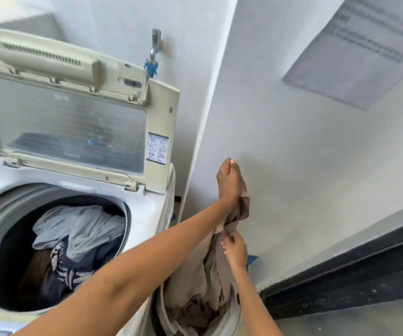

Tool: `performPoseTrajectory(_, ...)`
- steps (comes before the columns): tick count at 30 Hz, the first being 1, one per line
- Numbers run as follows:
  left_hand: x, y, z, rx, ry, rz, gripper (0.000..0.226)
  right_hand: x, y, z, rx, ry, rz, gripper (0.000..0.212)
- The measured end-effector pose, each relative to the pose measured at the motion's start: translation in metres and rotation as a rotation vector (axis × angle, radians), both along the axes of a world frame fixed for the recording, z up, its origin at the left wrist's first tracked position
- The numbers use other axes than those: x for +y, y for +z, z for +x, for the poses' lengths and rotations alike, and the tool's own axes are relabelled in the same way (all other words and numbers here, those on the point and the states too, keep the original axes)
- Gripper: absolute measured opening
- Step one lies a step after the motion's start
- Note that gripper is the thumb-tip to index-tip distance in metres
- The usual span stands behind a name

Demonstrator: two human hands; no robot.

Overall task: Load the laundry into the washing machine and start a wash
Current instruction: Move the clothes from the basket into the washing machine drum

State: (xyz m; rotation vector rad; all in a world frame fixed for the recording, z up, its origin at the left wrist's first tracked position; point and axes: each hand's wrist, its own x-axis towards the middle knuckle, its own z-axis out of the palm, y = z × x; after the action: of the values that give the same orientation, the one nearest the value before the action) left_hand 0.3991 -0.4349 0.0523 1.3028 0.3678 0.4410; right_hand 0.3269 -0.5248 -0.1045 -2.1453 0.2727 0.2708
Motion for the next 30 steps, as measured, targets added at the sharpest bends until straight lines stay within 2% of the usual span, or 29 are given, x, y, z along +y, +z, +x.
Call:
performPoseTrajectory(3, 0.011, 0.026, -0.004, -0.030, 0.015, 0.018, 0.037, 0.003, 0.039, 0.005, -0.100, 0.041, -0.153, 0.019)
performPoseTrajectory(7, 0.044, 0.060, 0.004, -0.058, -0.006, 0.181, 0.037, 0.002, 0.116, 0.021, -0.345, -0.271, 0.093, 0.036)
performPoseTrajectory(9, 0.060, 0.065, 0.008, -0.032, 0.030, 0.167, 0.036, 0.000, 0.173, 0.035, -0.507, -0.336, 0.199, 0.031)
performPoseTrajectory(11, 0.075, 0.066, 0.009, 0.009, 0.049, 0.181, 0.033, -0.001, 0.230, 0.046, -0.669, -0.302, 0.205, 0.024)
performPoseTrajectory(13, 0.085, 0.070, 0.007, 0.033, 0.001, 0.290, 0.028, 0.000, 0.273, 0.050, -0.790, -0.257, 0.184, 0.021)
performPoseTrajectory(16, 0.094, 0.083, 0.005, 0.034, -0.119, 0.408, 0.021, 0.003, 0.303, 0.048, -0.894, -0.206, 0.137, 0.022)
performPoseTrajectory(19, 0.098, 0.097, -0.002, 0.056, -0.281, 0.380, 0.015, 0.000, 0.308, 0.049, -0.802, -0.048, -0.152, 0.020)
performPoseTrajectory(22, 0.093, 0.104, -0.016, 0.052, -0.473, 0.313, 0.026, -0.009, 0.299, 0.052, -0.622, 0.059, -0.431, 0.025)
performPoseTrajectory(26, 0.082, 0.094, -0.023, 0.128, -0.765, 0.586, 0.059, -0.004, 0.285, 0.048, -0.539, -0.006, -0.474, 0.029)
performPoseTrajectory(27, 0.076, 0.090, -0.024, 0.134, -0.824, 0.649, 0.057, 0.000, 0.282, 0.048, -0.529, -0.015, -0.457, 0.030)
performPoseTrajectory(28, 0.070, 0.085, -0.022, 0.129, -0.841, 0.690, 0.043, 0.004, 0.280, 0.049, -0.527, -0.011, -0.429, 0.028)
performPoseTrajectory(29, 0.063, 0.082, -0.021, 0.114, -0.807, 0.690, 0.021, 0.007, 0.279, 0.050, -0.527, 0.005, -0.391, 0.024)
performPoseTrajectory(30, 0.058, 0.082, -0.021, 0.084, -0.738, 0.657, 0.014, 0.008, 0.277, 0.051, -0.529, 0.027, -0.333, 0.018)
